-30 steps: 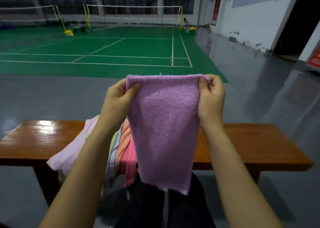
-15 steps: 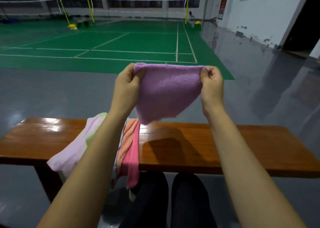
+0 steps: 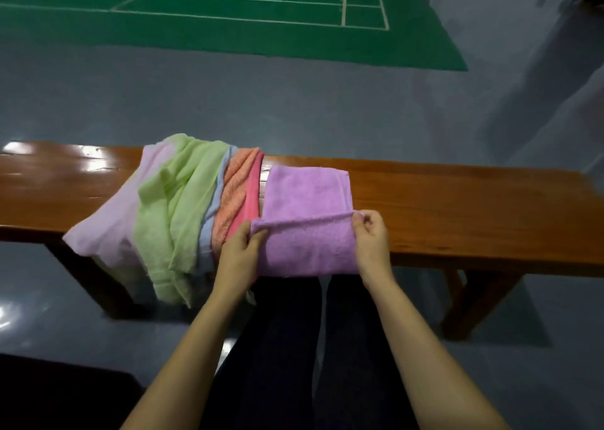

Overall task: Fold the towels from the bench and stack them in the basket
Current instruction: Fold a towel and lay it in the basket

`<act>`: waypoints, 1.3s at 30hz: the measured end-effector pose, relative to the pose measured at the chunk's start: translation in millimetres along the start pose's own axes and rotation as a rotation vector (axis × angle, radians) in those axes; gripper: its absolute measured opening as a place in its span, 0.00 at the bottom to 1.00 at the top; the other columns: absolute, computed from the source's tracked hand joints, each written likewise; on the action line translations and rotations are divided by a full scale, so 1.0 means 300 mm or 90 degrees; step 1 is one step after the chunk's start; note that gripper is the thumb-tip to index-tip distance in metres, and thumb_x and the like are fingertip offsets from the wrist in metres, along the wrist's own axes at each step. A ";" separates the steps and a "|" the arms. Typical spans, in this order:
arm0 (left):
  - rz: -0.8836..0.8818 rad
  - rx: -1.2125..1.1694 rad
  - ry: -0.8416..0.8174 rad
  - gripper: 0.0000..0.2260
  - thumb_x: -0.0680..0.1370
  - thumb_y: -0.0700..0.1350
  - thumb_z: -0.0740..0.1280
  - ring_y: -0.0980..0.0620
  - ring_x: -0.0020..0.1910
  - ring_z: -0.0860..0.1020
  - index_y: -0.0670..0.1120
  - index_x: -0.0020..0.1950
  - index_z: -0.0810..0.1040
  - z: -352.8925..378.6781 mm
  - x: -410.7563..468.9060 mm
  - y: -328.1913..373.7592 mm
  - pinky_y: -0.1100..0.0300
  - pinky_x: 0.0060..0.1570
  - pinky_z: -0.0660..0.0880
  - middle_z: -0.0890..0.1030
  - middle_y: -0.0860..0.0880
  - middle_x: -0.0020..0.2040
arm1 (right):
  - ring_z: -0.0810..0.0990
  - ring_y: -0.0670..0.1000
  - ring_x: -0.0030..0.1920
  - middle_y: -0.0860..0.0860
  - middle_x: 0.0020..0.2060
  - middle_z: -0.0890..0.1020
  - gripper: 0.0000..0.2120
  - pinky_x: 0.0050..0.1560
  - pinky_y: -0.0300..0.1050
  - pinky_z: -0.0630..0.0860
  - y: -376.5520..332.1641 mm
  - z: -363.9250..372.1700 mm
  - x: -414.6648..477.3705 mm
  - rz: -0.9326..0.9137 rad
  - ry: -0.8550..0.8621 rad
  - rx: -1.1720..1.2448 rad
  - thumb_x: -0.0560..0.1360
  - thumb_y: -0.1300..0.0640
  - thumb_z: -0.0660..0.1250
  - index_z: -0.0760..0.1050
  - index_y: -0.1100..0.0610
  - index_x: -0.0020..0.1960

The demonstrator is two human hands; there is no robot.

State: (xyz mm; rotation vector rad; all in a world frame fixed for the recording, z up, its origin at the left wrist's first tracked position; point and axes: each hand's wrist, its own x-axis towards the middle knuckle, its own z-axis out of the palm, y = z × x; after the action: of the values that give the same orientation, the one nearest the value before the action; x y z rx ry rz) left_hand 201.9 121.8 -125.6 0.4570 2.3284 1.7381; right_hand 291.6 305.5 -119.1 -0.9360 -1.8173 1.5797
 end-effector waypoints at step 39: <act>-0.135 0.372 -0.133 0.14 0.72 0.50 0.72 0.43 0.45 0.78 0.42 0.49 0.78 0.141 0.435 0.059 0.56 0.40 0.67 0.80 0.44 0.44 | 0.78 0.55 0.45 0.52 0.44 0.81 0.10 0.40 0.46 0.70 -0.043 0.096 0.312 0.082 -0.170 -0.433 0.70 0.53 0.70 0.75 0.57 0.46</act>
State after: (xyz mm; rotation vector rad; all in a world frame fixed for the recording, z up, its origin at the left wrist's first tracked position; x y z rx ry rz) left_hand 96.9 211.4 -117.7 0.4306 2.5833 0.8543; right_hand 210.6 361.7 -114.5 -1.1890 -2.6124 1.2005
